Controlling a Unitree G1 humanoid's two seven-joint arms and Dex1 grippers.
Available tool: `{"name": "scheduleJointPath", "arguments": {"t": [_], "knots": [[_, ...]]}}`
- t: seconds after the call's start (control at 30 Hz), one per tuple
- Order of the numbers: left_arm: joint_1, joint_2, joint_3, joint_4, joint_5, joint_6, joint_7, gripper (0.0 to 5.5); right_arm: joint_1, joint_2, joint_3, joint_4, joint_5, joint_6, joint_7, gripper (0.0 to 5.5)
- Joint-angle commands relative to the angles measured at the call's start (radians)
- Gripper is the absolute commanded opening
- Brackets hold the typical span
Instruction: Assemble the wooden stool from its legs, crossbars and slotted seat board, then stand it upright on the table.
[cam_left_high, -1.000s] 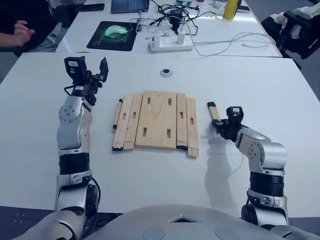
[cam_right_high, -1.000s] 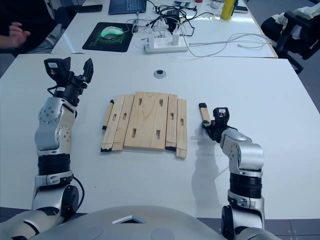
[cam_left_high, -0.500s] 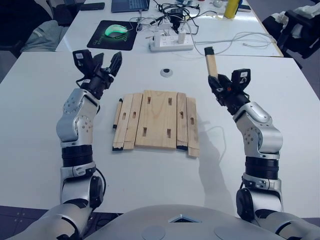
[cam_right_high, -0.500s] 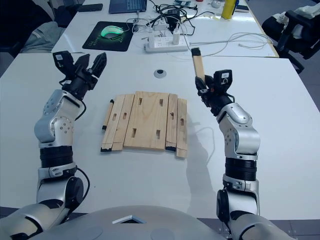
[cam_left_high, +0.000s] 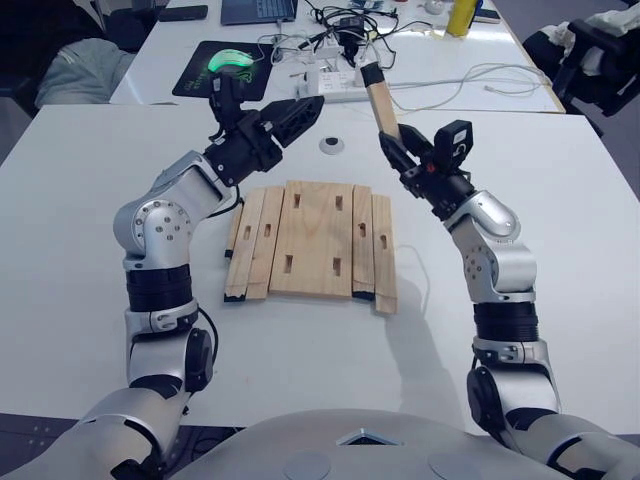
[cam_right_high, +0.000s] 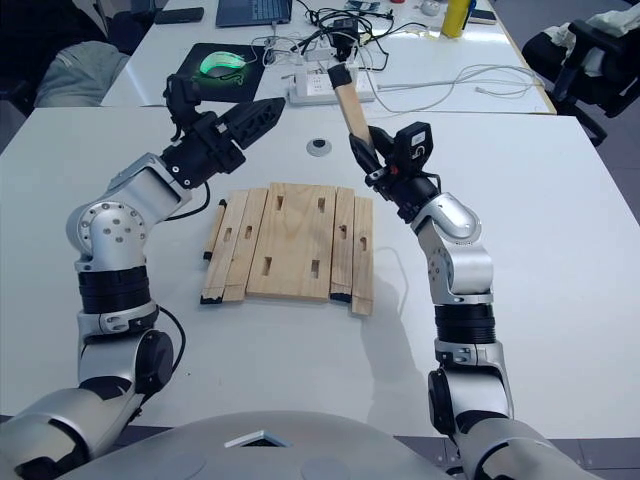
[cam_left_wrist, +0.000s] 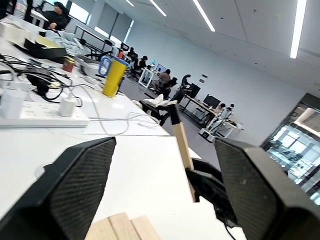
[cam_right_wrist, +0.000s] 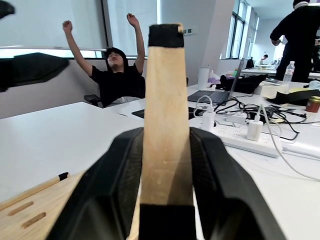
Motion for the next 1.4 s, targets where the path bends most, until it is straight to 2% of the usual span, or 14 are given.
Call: {"name": "scheduleJointPath", "arguments": {"t": [0.03,0.53,0.8,1.23,1.4], "knots": [[-0.038,-0.005,-0.013,0.033,0.008,0.019,0.012,3.63,0.033,0.014,0.047,-0.02,0.005,-0.029,0.047,1.34],[-0.044,-0.018,-0.032,0.048,0.007,0.037,0.0,3.63,0.089,0.016,0.129,-0.058,-0.004,-0.056,0.082,1.34],[-0.028,-0.018,-0.043,0.038,0.0,0.066,-0.015,2.65,0.107,0.019,0.132,-0.081,0.006,-0.045,0.085,1.34],[-0.03,-0.002,-0.04,0.054,0.023,0.072,-0.019,0.69,0.106,0.022,0.137,-0.112,0.014,-0.02,0.082,1.34],[-0.03,0.01,-0.057,0.064,0.05,0.056,-0.029,0.56,0.097,0.017,0.124,-0.114,0.018,-0.006,0.073,1.34]]}}
